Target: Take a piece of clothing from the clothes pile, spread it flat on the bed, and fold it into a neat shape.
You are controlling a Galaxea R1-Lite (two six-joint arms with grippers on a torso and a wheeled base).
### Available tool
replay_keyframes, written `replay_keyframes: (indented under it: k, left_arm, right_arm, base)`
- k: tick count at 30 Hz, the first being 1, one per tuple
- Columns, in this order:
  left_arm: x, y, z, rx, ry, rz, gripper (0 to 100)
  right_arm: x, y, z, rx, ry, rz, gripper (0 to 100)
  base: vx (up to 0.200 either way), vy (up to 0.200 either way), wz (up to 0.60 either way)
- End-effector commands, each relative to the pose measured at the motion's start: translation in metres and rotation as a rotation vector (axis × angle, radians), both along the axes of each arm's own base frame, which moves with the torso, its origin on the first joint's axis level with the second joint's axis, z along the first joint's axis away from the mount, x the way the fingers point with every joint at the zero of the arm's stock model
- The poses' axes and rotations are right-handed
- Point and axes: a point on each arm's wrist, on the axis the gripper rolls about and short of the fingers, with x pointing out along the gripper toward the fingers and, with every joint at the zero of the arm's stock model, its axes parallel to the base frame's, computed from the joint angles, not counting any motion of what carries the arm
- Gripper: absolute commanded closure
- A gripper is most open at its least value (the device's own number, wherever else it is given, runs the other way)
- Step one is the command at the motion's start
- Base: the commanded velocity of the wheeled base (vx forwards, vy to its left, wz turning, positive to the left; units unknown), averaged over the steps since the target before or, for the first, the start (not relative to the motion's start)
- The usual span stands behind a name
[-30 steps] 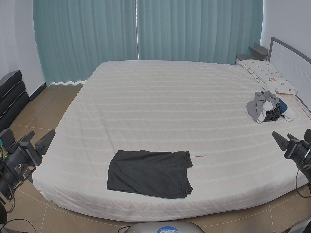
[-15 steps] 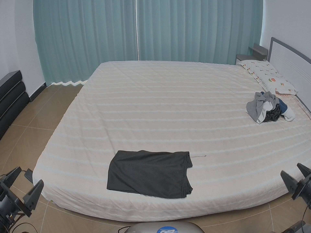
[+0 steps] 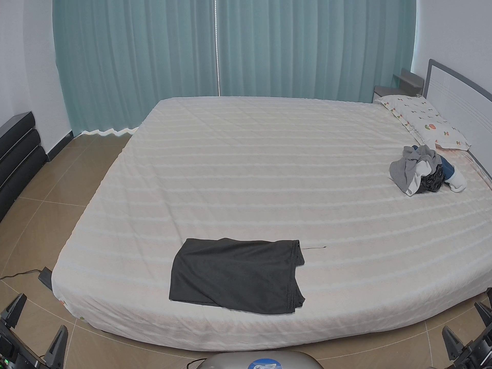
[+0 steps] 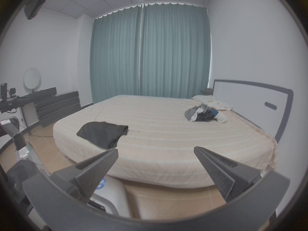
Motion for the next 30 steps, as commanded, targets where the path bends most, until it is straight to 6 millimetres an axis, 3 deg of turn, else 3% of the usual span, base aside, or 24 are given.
replay_keyframes:
  k: [1, 30]
  left_arm:
    - [-0.0018, -0.0004, -0.0266, 0.0, -0.023, 0.016, 0]
    - [-0.0016, 0.0005, -0.0303, -0.087, 0.026, 0.057, 0]
  right_arm:
    - [-0.0002, -0.0024, 0.0004, -0.045, -0.279, -0.087, 0]
    - [-0.0002, -0.0013, -0.0061, 0.033, -0.211, -0.045, 0]
  base:
    - [0.0, 0.0, 0.0]
    - [0.0, 0.0, 0.0]
